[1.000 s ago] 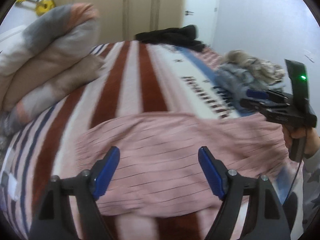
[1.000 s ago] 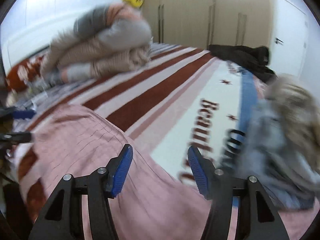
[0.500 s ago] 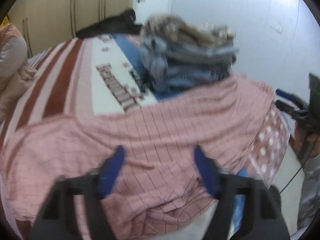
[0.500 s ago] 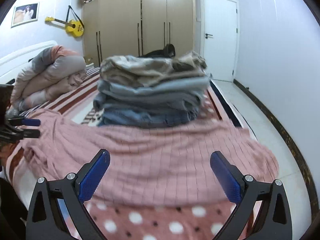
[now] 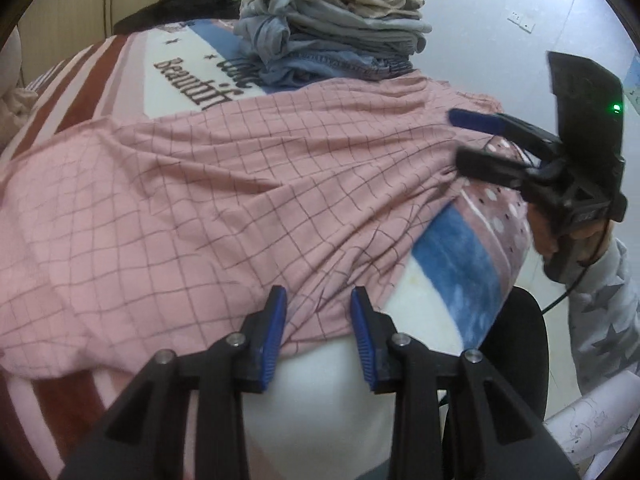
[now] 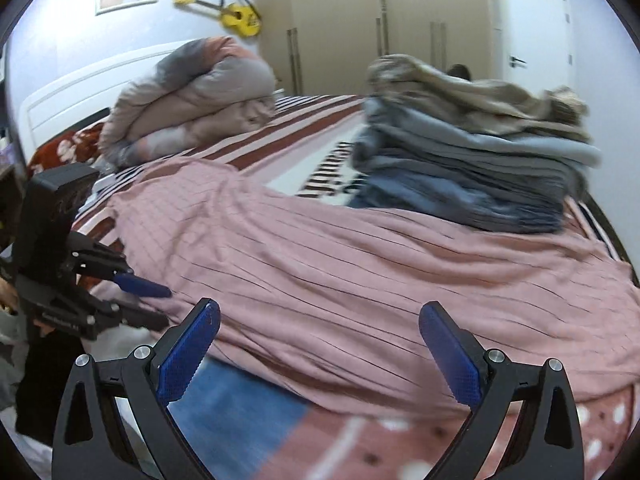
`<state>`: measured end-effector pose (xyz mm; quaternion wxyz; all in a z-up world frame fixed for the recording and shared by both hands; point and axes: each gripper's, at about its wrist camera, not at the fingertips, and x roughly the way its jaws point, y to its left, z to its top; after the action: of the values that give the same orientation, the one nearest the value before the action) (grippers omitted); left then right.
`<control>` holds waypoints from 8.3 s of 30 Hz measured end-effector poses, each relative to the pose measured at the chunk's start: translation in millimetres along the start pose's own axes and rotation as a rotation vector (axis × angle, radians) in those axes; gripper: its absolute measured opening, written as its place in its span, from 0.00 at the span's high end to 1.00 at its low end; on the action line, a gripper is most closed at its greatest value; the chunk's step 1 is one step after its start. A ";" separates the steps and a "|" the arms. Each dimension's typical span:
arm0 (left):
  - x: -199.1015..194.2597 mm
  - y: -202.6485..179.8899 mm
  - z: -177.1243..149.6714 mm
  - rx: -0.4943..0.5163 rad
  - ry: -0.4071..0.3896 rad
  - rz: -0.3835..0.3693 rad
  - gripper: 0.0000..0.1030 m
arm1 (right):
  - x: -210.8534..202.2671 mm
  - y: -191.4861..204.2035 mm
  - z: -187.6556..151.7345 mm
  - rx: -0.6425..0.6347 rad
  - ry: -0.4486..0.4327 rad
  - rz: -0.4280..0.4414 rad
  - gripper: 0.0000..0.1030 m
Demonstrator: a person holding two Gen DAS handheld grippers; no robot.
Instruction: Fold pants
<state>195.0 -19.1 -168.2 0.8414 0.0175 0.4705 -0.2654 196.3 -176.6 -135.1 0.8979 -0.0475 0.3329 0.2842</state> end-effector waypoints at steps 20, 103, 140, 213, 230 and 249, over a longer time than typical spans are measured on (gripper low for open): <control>-2.4 35.8 -2.1 -0.048 -0.061 -0.014 0.50 | 49.2 64.9 -5.7 -0.143 0.149 0.166 0.64; 6.1 -5.4 113.1 -0.069 -0.230 0.097 0.29 | -41.0 -306.3 -53.8 0.798 -0.104 -0.207 0.54; -21.7 18.8 83.2 -0.111 -0.273 0.098 0.29 | -110.3 -272.3 -102.1 0.896 -0.175 -0.400 0.87; -119.0 133.2 -24.0 -0.234 -0.384 0.246 0.29 | 87.0 127.8 11.3 -0.246 0.128 0.083 0.51; -147.3 146.9 -44.2 -0.287 -0.426 0.288 0.29 | 99.4 138.4 20.1 -0.302 0.138 0.075 0.62; -151.9 197.7 -76.9 -0.477 -0.428 0.365 0.17 | 85.5 159.5 31.2 -0.246 0.154 0.246 0.98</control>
<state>163.1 237.5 -132.8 0.9346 -0.1514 0.3218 0.0087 180.4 6.0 -147.7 0.8156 -0.1378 0.3668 0.4257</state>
